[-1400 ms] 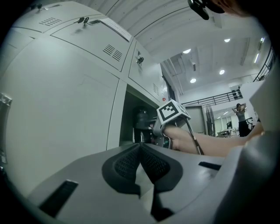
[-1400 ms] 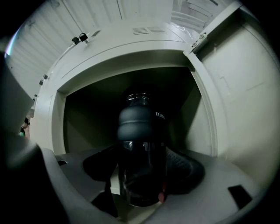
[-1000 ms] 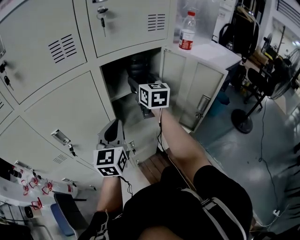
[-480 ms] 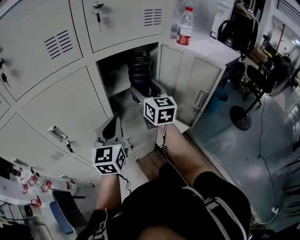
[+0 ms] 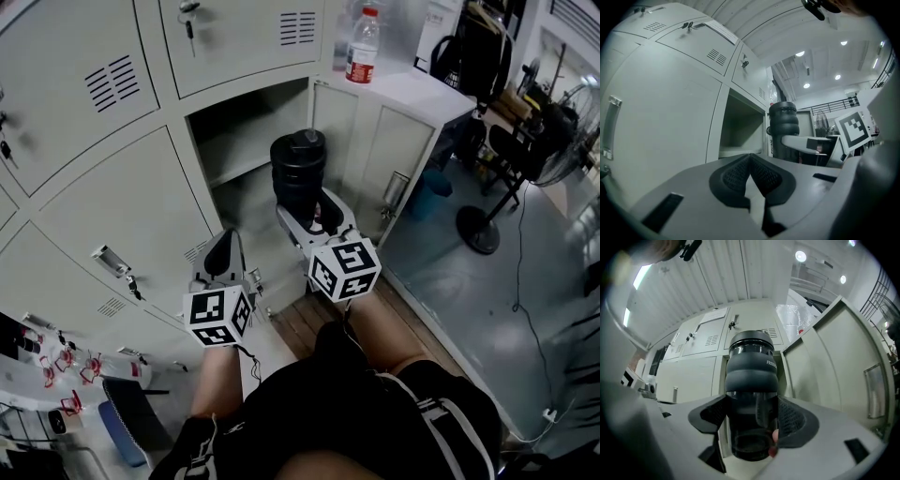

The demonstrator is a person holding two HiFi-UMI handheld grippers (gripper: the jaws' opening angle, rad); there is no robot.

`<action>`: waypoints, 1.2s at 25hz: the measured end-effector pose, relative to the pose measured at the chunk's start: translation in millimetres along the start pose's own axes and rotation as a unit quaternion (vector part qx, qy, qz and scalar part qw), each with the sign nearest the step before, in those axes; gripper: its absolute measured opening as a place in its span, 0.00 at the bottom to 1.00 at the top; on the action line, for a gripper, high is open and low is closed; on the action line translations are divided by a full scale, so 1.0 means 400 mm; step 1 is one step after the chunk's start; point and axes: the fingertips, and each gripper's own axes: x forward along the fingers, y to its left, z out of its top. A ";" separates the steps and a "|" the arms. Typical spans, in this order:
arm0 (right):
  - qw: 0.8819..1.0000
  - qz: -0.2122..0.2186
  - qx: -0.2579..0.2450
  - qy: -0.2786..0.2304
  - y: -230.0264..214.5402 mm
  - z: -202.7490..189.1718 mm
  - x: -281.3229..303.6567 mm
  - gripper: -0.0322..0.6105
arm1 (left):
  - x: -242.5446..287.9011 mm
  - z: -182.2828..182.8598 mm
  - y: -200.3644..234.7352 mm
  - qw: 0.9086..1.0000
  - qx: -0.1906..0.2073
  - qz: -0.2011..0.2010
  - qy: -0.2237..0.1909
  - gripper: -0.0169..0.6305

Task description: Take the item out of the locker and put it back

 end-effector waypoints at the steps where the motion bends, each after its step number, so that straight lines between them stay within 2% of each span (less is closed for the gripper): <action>1: 1.000 0.000 0.000 -0.002 0.002 0.000 -0.017 0.59 | 0.000 -0.001 -0.006 1.000 0.000 -0.002 0.000 0.05; 8: 1.000 -0.008 -0.008 -0.006 -0.001 -0.026 -0.126 0.59 | 0.000 0.002 -0.058 1.000 0.004 -0.021 -0.003 0.05; 16: 1.000 -0.014 -0.003 -0.007 -0.004 -0.028 -0.176 0.59 | -0.004 0.007 -0.106 0.999 0.004 -0.035 -0.008 0.05; 23: 1.000 -0.004 -0.002 -0.008 0.003 -0.009 -0.162 0.59 | -0.020 0.012 -0.106 1.000 0.002 -0.026 -0.010 0.05; 30: 1.000 0.006 0.016 -0.024 0.012 0.018 -0.091 0.59 | -0.044 0.014 -0.061 1.000 0.007 -0.003 -0.009 0.05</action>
